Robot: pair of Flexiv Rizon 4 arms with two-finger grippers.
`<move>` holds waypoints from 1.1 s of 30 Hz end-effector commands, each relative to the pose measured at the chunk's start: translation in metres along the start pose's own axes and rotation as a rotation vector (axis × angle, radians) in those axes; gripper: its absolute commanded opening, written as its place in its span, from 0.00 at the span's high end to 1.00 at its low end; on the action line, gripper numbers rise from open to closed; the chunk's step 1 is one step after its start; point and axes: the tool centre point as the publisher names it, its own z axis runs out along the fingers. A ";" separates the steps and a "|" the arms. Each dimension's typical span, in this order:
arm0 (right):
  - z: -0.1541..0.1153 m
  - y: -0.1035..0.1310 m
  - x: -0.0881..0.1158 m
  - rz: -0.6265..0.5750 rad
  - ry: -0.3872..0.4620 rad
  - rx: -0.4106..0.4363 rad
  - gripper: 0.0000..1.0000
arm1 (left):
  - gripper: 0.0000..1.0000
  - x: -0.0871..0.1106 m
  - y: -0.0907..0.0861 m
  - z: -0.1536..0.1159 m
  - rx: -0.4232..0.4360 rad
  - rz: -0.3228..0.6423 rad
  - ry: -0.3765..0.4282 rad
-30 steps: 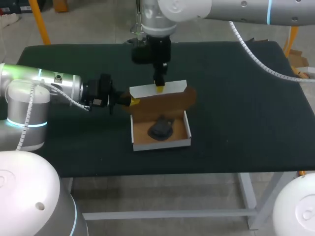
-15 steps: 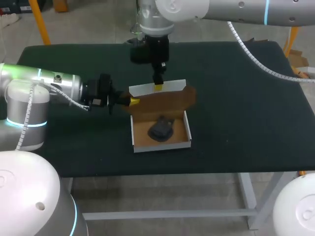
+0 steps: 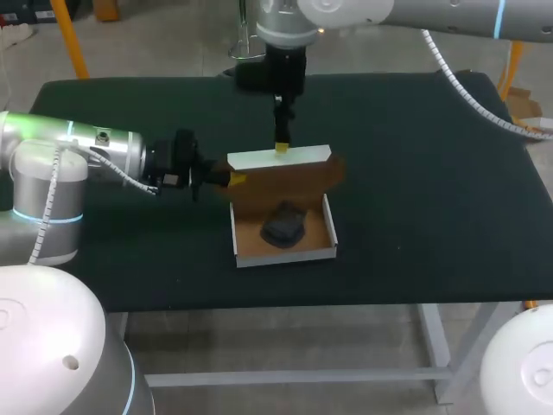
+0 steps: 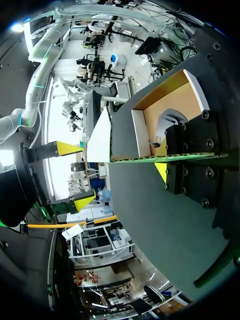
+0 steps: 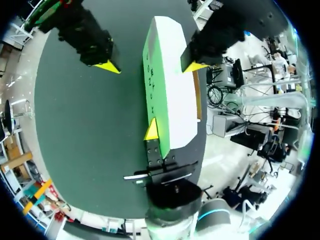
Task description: Assemble the packaging by folding the flat box into shape, placing the metal phone stand inside, and closing the box properly
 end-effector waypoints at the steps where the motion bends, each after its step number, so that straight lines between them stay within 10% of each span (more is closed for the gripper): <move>1: -0.012 -0.010 0.007 0.058 -0.040 -0.031 0.00 | 1.00 0.000 0.002 0.001 0.001 0.001 0.000; 33: -0.033 -0.027 -0.001 0.326 -0.118 -0.028 0.00 | 1.00 0.001 0.001 0.004 -0.014 0.070 -0.030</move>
